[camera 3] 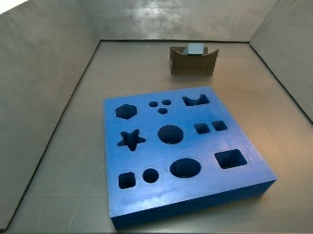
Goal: Pick up the rectangle object. Move up. Place the rectangle object on the fixture. Regrasp the rectangle object. Move to above the board. Insert the rectangle object.
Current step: Regrasp the rectangle object.
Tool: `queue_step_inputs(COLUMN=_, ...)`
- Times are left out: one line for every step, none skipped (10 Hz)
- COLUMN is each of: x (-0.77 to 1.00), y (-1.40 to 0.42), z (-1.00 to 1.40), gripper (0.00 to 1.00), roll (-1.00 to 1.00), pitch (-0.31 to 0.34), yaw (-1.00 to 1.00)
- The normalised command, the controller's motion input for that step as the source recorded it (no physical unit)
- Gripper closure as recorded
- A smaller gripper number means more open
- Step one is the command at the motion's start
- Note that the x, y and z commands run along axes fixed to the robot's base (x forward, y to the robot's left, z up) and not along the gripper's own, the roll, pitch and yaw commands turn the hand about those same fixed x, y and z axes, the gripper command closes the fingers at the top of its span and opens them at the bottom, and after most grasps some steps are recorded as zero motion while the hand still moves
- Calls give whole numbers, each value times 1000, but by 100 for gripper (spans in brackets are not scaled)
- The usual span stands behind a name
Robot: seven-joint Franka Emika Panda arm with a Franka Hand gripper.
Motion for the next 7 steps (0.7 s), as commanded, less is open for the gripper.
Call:
queue_step_inputs(x=22, y=-29, z=-6, gripper=0, roll=1000, pitch=-36, yaw=16)
queue_step_inputs(x=27, y=-27, z=-6, gripper=0, roll=1000, pitch=-25, yaw=16)
queue_step_inputs(x=32, y=-28, z=-11, gripper=0, roll=1000, pitch=-11, yaw=17)
queue_step_inputs(x=37, y=-32, z=-13, gripper=0, roll=1000, pitch=0, yaw=18)
queue_step_inputs(x=42, y=-30, z=-12, gripper=0, roll=1000, pitch=21, yaw=24)
queue_step_inputs(x=44, y=-31, z=-9, gripper=0, roll=1000, pitch=34, yaw=26)
queue_step_inputs(x=52, y=-36, z=-10, gripper=0, roll=1000, pitch=65, yaw=38)
